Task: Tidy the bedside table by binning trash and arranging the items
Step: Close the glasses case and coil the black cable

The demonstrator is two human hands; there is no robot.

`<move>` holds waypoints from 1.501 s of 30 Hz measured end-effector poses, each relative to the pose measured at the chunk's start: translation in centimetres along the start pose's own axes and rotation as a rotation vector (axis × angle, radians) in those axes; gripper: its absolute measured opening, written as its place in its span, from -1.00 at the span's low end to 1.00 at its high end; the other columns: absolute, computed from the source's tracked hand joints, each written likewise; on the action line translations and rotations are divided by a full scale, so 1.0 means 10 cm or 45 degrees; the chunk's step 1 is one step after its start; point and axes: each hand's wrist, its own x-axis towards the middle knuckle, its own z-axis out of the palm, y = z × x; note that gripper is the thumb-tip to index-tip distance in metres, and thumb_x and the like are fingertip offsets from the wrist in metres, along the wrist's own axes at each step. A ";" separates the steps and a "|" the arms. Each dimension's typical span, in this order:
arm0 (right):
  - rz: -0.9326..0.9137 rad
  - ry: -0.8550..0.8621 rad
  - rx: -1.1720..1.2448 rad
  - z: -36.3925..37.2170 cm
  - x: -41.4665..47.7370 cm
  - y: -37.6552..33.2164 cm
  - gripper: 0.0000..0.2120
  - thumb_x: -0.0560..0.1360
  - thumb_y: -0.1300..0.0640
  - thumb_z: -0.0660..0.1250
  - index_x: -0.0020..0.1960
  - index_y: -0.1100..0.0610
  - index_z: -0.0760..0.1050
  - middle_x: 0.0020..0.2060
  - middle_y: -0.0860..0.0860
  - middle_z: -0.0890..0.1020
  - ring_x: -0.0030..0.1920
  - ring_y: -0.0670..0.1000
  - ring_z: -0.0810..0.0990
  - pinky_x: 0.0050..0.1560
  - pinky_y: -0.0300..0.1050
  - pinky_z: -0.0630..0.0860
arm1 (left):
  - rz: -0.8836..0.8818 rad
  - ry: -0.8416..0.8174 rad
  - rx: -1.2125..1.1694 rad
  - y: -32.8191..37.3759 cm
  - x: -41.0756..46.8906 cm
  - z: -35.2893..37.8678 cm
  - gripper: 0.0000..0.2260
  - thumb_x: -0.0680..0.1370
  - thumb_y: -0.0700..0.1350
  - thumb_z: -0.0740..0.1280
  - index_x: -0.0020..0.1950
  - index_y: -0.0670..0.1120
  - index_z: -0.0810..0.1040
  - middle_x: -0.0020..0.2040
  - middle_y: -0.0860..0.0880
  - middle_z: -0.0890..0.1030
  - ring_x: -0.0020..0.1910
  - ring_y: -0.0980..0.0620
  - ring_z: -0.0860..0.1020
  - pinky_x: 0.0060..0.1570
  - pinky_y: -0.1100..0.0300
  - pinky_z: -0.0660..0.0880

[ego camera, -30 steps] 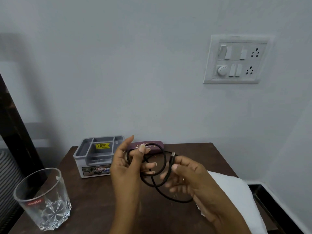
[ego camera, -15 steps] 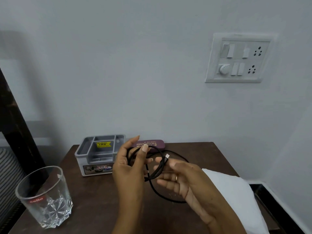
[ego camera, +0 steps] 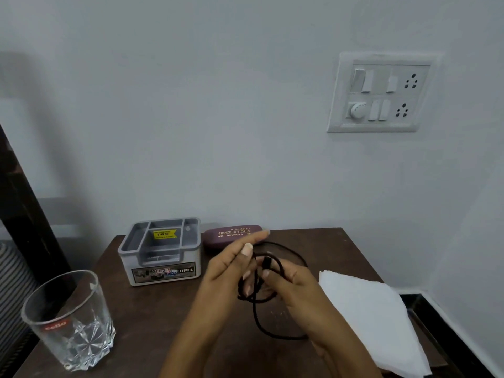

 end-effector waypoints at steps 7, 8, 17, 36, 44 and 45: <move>-0.020 -0.199 0.245 0.06 -0.01 0.02 -0.73 0.61 0.05 0.13 0.27 -0.08 0.43 0.11 -0.13 0.64 0.18 -0.19 0.55 0.21 -0.25 0.43 | 0.002 0.035 -0.274 0.01 0.01 0.01 -0.68 0.52 -0.06 0.17 0.21 0.19 0.55 -0.31 -0.19 0.30 -0.48 0.14 0.19 -0.45 0.38 0.28; -0.014 -0.238 0.319 0.07 -0.01 0.02 -0.71 0.61 0.08 0.14 0.30 -0.05 0.41 0.14 -0.08 0.63 0.20 -0.13 0.55 0.25 -0.18 0.42 | 0.008 0.046 -0.302 0.02 0.02 0.02 -0.67 0.53 -0.07 0.17 0.22 0.20 0.53 -0.31 -0.24 0.27 -0.50 0.15 0.18 -0.47 0.37 0.27; 0.199 -0.365 0.230 -0.01 -0.02 0.10 -0.69 0.54 -0.09 0.22 0.11 0.08 0.56 0.03 0.06 0.67 0.05 -0.05 0.60 0.18 -0.13 0.44 | -0.103 0.175 -0.243 -0.02 0.05 0.02 -0.59 0.59 -0.20 0.14 0.35 0.19 0.34 -0.32 -0.12 0.40 -0.57 0.17 0.23 -0.57 0.39 0.21; -0.057 -0.051 0.861 0.06 0.04 -0.10 -0.78 0.54 0.18 0.19 0.13 0.22 0.48 -0.41 -0.06 0.46 -0.34 -0.08 0.42 -0.21 -0.19 0.44 | 0.009 0.135 -0.172 -0.19 0.07 -0.03 -0.71 0.55 -0.08 0.18 0.24 -0.05 0.50 -0.16 -0.05 0.56 -0.26 0.13 0.55 -0.18 0.34 0.53; -0.136 0.319 1.033 -0.23 0.22 -0.49 -0.79 0.61 0.28 0.02 0.04 0.24 0.44 -0.41 0.00 0.31 -0.41 -0.08 0.32 -0.38 -0.28 0.37 | -0.296 -0.287 -0.128 -0.32 0.12 0.32 -0.53 0.53 0.19 0.11 -0.32 -0.10 0.60 -0.38 -0.02 0.64 -0.39 0.09 0.60 -0.26 0.32 0.49; -0.154 0.364 0.944 -0.32 0.24 -0.51 -0.79 0.62 0.28 0.02 0.04 0.22 0.44 -0.41 0.00 0.31 -0.41 -0.09 0.31 -0.38 -0.29 0.36 | -0.205 -0.318 -0.027 -0.33 0.06 0.29 -0.65 0.52 0.10 0.24 -0.28 -0.13 0.58 -0.35 -0.04 0.62 -0.36 0.08 0.57 -0.22 0.31 0.47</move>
